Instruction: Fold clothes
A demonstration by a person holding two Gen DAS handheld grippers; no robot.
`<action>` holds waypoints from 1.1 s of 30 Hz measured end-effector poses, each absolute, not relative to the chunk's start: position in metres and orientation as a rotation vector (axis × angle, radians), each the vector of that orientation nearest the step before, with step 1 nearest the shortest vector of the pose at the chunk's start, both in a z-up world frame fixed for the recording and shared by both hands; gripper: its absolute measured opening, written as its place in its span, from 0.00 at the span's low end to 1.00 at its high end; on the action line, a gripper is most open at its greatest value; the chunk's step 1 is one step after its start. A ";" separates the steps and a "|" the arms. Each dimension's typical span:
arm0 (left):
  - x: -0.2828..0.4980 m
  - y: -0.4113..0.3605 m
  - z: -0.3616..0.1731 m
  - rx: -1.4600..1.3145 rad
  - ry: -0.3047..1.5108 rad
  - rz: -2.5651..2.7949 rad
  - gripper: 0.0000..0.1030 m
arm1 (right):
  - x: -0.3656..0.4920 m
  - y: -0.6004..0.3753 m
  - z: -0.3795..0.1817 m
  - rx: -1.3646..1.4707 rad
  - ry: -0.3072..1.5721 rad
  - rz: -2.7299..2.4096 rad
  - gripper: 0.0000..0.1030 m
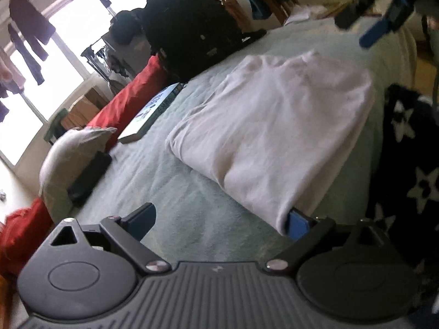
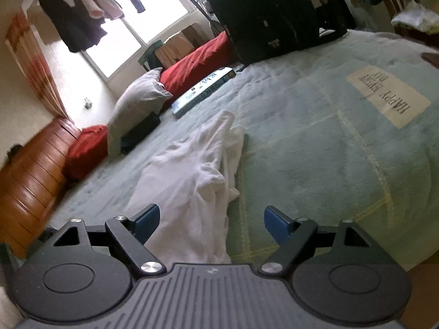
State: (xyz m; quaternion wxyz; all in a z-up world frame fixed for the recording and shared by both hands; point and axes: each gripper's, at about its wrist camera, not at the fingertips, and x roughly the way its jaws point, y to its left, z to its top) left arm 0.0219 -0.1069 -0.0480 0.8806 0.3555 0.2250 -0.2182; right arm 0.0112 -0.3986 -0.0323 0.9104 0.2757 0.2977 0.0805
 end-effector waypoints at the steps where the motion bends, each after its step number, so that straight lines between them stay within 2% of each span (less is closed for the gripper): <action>1: 0.021 -0.105 -0.045 0.734 0.475 -0.469 0.93 | 0.011 -0.397 -0.032 0.547 0.614 0.160 0.84; 5: 0.018 -0.089 -0.029 0.675 0.500 -0.525 0.93 | 0.007 -0.386 -0.025 0.461 0.559 0.174 0.83; 9: 0.034 -0.068 -0.002 0.513 0.526 -0.534 0.93 | 0.011 -0.367 -0.011 0.324 0.490 0.243 0.74; 15: 0.094 -0.074 0.030 0.248 0.556 -0.582 0.93 | 0.057 -0.324 -0.008 0.134 0.446 0.356 0.74; 17: 0.112 -0.084 0.035 0.190 0.566 -0.623 0.93 | 0.078 -0.319 -0.021 0.118 0.490 0.348 0.74; 20: 0.134 -0.108 0.024 0.159 0.599 -0.686 0.93 | 0.091 -0.324 -0.048 0.137 0.581 0.285 0.68; 27: 0.200 -0.141 -0.047 0.103 0.824 -0.615 0.95 | 0.070 -0.339 -0.058 0.232 0.545 0.277 0.67; 30: 0.200 -0.146 -0.029 0.133 0.819 -0.638 0.95 | 0.067 -0.339 -0.046 0.237 0.528 0.268 0.68; 33: 0.202 -0.159 -0.005 0.109 0.806 -0.721 0.95 | 0.069 -0.337 -0.040 0.230 0.487 0.280 0.75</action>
